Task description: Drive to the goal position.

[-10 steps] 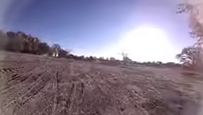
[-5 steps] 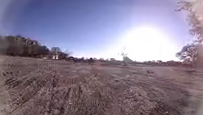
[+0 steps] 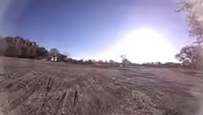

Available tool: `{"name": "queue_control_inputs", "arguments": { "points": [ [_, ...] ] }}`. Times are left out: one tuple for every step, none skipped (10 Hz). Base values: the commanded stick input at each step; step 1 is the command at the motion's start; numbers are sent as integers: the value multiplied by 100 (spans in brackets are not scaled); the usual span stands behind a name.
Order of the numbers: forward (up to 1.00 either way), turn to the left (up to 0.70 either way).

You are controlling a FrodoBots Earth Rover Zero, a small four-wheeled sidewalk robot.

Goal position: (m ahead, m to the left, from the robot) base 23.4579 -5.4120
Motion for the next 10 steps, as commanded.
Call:
{"name": "queue_control_inputs", "arguments": {
  "points": [
    [50, 0],
    [50, 0],
    [50, 0],
    [50, 0],
    [50, 0],
    [50, 0],
    [50, 0],
    [50, 11],
    [50, 27],
    [50, 27]
  ]
}}
